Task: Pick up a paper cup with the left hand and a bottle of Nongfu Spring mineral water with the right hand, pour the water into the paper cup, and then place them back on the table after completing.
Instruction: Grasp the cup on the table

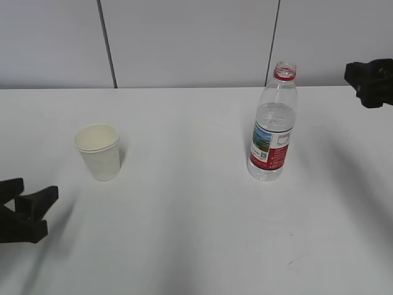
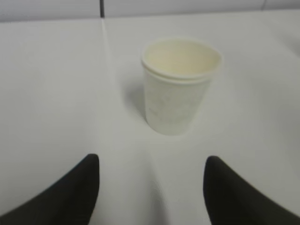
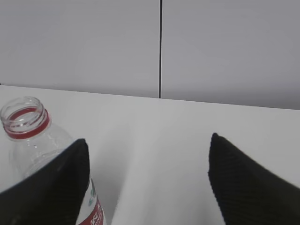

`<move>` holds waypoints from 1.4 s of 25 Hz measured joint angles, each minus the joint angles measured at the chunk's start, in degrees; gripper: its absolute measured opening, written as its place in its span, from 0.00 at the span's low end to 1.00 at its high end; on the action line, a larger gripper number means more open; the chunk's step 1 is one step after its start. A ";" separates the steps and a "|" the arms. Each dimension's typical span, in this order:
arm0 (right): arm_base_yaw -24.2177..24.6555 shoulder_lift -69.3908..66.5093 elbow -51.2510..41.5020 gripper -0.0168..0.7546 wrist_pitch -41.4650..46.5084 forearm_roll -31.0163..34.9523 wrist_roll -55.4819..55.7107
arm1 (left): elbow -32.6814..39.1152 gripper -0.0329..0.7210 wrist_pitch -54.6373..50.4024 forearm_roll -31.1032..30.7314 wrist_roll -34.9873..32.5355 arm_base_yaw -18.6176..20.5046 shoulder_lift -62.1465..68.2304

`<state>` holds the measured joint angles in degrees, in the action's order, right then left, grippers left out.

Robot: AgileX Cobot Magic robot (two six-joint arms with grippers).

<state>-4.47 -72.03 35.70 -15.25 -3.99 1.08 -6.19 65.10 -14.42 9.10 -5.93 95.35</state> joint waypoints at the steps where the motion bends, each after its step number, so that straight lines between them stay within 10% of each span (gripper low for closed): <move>1: 0.00 -0.17 -0.73 0.78 -1.34 0.00 0.00 | 0.00 0.62 0.00 -1.42 0.00 0.00 1.63; 23: 0.00 -1.61 -3.44 0.78 -13.05 -2.99 0.51 | -6.09 0.69 0.42 -6.15 0.00 0.00 5.16; 35: 0.00 -1.61 -3.44 0.78 -14.25 -2.99 0.76 | -12.72 0.91 0.43 -7.55 3.05 0.00 11.04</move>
<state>-4.47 -73.64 32.26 -29.50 -6.99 1.84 -18.92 65.54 -21.97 12.15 -5.93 106.40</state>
